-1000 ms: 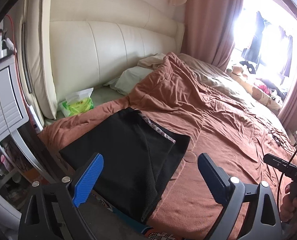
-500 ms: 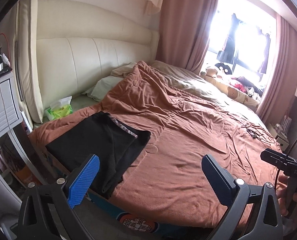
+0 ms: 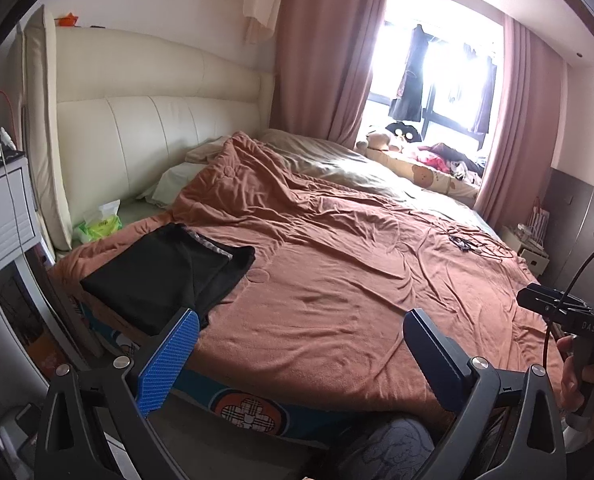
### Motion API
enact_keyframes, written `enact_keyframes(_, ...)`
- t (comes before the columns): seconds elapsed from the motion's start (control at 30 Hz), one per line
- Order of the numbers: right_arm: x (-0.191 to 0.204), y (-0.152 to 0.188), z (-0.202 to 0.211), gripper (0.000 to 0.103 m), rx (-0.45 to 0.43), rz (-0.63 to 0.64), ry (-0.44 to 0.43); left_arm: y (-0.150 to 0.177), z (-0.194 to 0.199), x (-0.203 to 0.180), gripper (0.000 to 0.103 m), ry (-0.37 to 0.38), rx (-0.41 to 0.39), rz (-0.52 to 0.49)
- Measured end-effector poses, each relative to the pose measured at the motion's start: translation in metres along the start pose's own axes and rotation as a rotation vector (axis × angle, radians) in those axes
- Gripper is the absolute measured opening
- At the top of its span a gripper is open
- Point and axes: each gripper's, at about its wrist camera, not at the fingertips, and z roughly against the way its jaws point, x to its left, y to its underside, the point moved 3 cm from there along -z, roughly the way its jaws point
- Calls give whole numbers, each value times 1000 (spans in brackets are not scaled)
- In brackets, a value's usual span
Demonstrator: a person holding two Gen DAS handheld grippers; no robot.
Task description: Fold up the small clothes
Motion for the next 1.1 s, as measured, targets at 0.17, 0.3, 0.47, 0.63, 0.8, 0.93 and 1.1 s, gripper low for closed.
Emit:
enact_keyframes(0.17, 2, 20, 30, 93, -22, 0, 24, 22, 24, -11, 103, 6, -23, -18)
enact_keyframes(0.3, 5, 38, 49, 93, -39, -12, 32, 40, 38, -18, 103, 11, -28, -25)
enact_keyframes(0.47, 5, 64, 72, 93, -54, -16, 49, 59, 60, -27, 103, -7, -72, -49)
enact_keyframes(0.63, 5, 91, 90, 93, -66, -29, 74, 83, 72, -40, 103, 0, -79, -76)
enact_keyframes(0.8, 6, 104, 100, 93, -59, -20, 101, 104, 77, -44, 103, 12, -62, -73)
enact_keyframes(0.93, 5, 108, 107, 93, -61, -26, 102, 110, 79, -42, 103, 7, -60, -63)
enact_keyframes(1.1, 6, 114, 112, 93, -61, -7, 107, 114, 82, -46, 103, 3, -62, -73)
